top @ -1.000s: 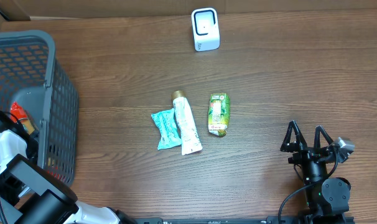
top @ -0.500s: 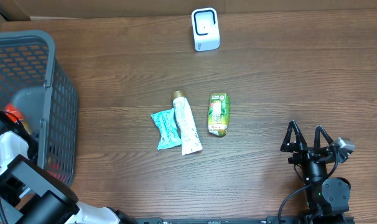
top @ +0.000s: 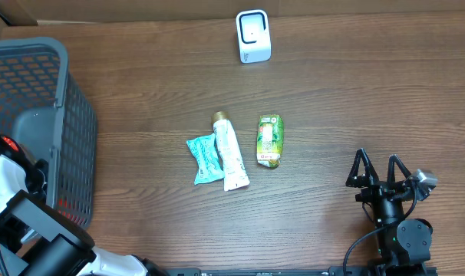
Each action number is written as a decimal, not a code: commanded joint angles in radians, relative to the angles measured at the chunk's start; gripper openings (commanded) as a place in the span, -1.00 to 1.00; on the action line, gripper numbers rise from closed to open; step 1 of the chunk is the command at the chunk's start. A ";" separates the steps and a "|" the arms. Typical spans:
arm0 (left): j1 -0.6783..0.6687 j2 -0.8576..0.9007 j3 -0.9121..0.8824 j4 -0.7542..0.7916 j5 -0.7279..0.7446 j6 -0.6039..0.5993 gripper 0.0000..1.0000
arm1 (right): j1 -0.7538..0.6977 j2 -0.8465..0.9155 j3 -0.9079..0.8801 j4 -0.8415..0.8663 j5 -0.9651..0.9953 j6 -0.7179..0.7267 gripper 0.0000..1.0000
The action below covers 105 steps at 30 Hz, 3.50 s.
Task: Scan the item barcode
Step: 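Grasp the red-capped spaghetti package in the basket with the left gripper, then lift the spaghetti out and lay it left of the mint packet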
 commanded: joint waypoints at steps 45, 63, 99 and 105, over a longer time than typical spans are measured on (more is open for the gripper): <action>-0.605 -0.161 0.994 -0.552 0.172 0.089 -0.92 | -0.004 -0.010 -0.010 0.005 0.006 -0.002 1.00; -0.957 -0.153 0.717 -0.658 -0.012 -0.063 -0.92 | -0.004 -0.010 -0.010 0.005 0.006 -0.002 1.00; -1.225 -0.151 -0.358 0.311 -0.283 -0.328 -0.92 | -0.004 -0.010 -0.010 0.005 0.006 -0.002 1.00; -1.271 -0.151 -0.362 0.428 -0.151 -0.335 -0.92 | -0.004 -0.010 -0.010 0.005 0.006 -0.002 1.00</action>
